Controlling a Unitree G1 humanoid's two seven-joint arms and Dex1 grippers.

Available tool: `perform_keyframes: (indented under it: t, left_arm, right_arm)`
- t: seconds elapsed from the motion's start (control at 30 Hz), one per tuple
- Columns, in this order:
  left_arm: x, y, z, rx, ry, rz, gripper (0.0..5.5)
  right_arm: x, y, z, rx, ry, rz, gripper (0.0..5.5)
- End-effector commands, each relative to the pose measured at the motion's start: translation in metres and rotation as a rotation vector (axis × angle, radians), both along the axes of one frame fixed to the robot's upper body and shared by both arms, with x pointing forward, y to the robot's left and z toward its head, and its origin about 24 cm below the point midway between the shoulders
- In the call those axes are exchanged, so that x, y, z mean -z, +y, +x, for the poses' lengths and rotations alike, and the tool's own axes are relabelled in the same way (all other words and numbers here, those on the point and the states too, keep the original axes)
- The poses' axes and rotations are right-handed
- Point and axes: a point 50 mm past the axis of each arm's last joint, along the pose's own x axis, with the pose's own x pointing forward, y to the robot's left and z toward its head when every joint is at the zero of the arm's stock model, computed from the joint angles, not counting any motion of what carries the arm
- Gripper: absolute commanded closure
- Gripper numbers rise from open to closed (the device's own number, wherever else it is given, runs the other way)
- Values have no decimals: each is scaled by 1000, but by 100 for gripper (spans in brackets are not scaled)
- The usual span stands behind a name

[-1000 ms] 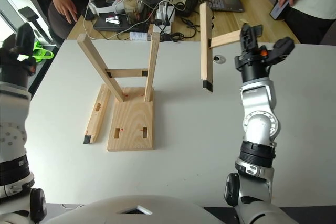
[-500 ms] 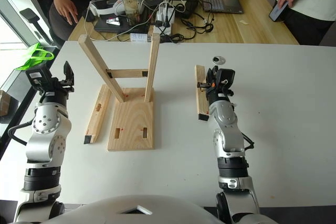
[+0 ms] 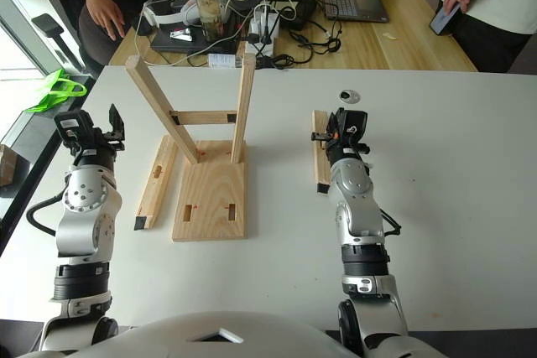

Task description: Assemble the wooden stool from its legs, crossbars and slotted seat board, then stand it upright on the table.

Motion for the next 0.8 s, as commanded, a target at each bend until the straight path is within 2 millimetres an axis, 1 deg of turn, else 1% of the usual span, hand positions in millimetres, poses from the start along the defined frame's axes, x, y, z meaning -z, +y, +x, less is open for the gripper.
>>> perform_keyframes:
  t: [0.03,0.2,0.33,0.47,0.57,0.8]
  left_arm:
    - [1,-2,4,11,7,11,239]
    - [11,-4,6,22,33,12,239]
    - [9,-8,12,46,26,27,239]
    - [15,-11,11,69,49,42,239]
    - [15,-11,11,77,48,53,239]
    - [18,-13,11,102,49,49,239]
  right_arm:
    - [-3,2,2,12,-30,-3,514]
    - [-2,4,2,-3,-67,-14,514]
    - [-2,5,7,2,-80,-17,514]
    - [-1,2,7,17,-89,-21,514]
    - [-1,0,8,24,-93,-24,514]
    - [0,1,9,21,-94,-20,514]
